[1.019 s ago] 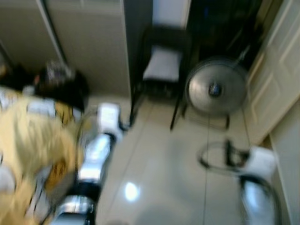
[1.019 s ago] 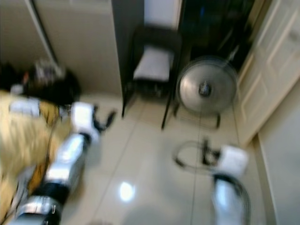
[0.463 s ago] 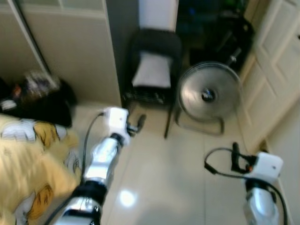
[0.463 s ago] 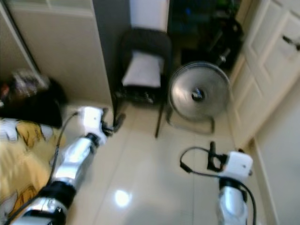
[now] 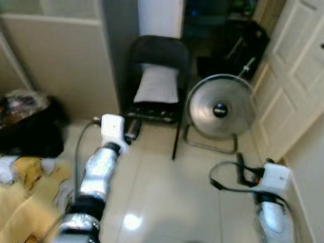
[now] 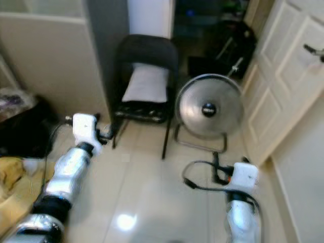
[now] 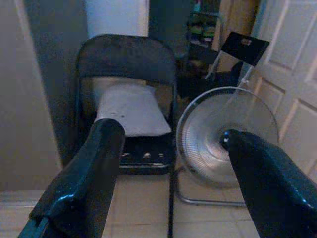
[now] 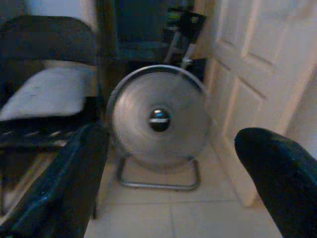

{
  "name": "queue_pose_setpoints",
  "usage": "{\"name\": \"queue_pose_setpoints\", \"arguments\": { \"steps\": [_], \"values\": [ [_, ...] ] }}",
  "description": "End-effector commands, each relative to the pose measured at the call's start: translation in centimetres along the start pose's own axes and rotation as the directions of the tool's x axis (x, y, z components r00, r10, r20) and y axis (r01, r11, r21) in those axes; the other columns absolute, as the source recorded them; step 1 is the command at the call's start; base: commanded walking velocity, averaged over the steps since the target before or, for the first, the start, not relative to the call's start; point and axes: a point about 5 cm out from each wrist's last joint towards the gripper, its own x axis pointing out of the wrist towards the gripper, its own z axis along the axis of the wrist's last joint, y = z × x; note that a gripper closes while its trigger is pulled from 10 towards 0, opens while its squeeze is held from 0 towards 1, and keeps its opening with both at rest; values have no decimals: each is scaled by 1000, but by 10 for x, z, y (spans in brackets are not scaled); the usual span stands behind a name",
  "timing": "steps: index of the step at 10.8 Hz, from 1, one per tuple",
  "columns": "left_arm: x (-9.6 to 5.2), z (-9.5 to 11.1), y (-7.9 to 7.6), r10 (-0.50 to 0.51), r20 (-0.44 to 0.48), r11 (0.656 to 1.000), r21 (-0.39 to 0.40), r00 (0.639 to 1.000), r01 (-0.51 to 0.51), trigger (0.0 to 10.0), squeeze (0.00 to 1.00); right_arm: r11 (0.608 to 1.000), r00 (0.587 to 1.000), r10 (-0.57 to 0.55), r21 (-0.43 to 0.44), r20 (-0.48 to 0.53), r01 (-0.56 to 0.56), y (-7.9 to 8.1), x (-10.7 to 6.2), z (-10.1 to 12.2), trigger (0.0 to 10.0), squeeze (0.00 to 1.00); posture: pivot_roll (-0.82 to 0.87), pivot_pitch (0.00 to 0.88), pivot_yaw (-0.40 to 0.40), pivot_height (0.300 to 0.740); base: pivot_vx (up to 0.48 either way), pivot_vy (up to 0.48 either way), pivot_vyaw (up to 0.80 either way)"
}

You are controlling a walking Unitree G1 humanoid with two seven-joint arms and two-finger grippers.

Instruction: Clean up the room

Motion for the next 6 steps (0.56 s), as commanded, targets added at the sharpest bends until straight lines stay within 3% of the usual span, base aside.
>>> {"name": "queue_pose_setpoints", "arguments": {
  "steps": [1,2,5,6],
  "values": [
    [-5,2,17,66,11,998,9,998,-66,10000,0,999,999,27,18,34,-27,8,4,5,10000,0,-88,0,-10,740,480,0,0],
    [-6,0,18,86,1,996,-10,996,-86,10000,0,999,999,32,17,36,-32,9,4,5,10000,0,-85,0,-12,740,480,0,0],
    [4,-2,-1,49,-12,998,-50,999,-49,10000,0,998,997,61,23,47,-62,13,6,4,10000,0,-85,0,-7,740,480,0,0],
    [3,-2,2,51,-16,998,-45,999,-52,10000,0,997,996,65,35,66,-68,17,9,8,10000,0,-87,0,-7,740,480,0,0]
  ]
}}
